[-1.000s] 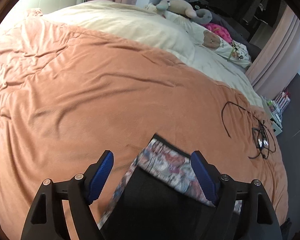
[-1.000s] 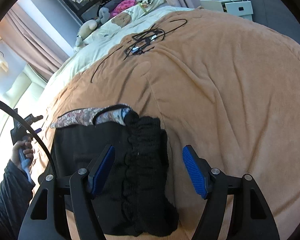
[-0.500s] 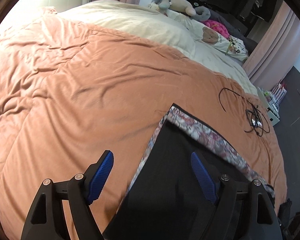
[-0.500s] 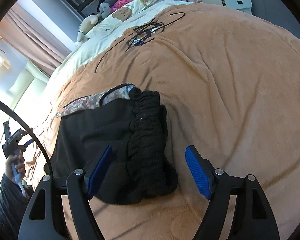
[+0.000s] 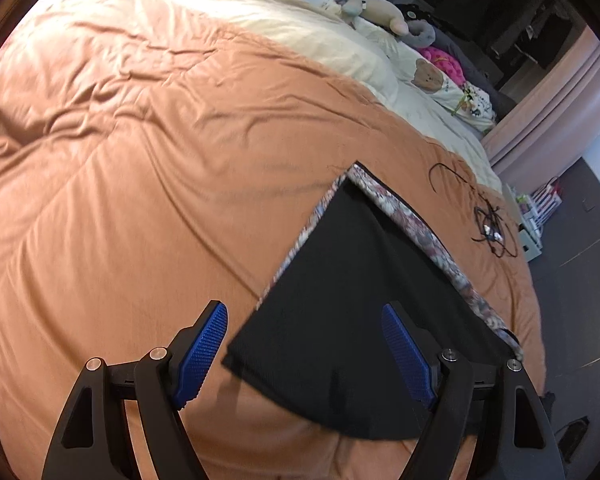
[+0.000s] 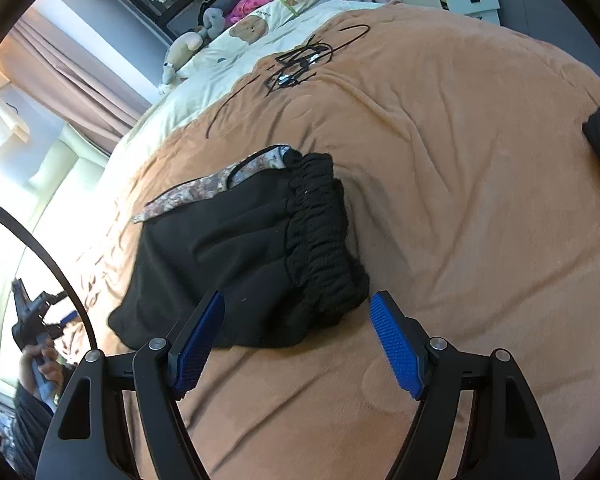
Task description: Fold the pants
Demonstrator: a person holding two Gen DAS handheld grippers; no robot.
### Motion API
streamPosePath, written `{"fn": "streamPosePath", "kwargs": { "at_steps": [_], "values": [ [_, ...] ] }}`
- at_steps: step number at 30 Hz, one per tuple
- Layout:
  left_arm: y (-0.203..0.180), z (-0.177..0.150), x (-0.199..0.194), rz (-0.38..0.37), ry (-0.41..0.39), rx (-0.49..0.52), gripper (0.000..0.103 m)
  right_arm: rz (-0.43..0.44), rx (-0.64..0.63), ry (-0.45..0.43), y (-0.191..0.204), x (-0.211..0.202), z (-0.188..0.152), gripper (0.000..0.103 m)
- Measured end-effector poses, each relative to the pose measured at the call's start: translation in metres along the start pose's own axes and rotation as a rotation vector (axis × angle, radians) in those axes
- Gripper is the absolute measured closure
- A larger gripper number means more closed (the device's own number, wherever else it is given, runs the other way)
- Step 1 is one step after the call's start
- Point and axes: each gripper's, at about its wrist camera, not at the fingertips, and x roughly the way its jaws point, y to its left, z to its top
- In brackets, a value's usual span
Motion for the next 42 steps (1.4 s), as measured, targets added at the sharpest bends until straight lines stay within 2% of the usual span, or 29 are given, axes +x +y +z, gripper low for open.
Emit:
{"fn": "streamPosePath", "kwargs": {
  "at_steps": [6,12,20,35,42],
  "values": [
    [0.02,-0.022,-0.01,-0.033,0.012,-0.075,0.031,0.013,0.037,0.009,-0.003,0.0,-0.008,0.028],
    [0.039,-0.044,-0.003,-0.05,0.058,-0.146,0.053,0.032,0.074,0.019,-0.003,0.01,-0.017,0.028],
    [0.056,-0.065,0.016,-0.084,0.097,-0.228,0.053,0.052,0.111,0.047,-0.008,0.031,-0.025,0.039],
    [0.07,-0.069,0.069,-0.122,0.151,-0.326,0.053,0.048,0.142,0.06,-0.016,0.067,-0.026,0.039],
    [0.072,-0.067,0.077,-0.126,0.099,-0.34,0.053,0.06,0.159,0.034,-0.019,0.08,-0.024,0.039]
  ]
}}
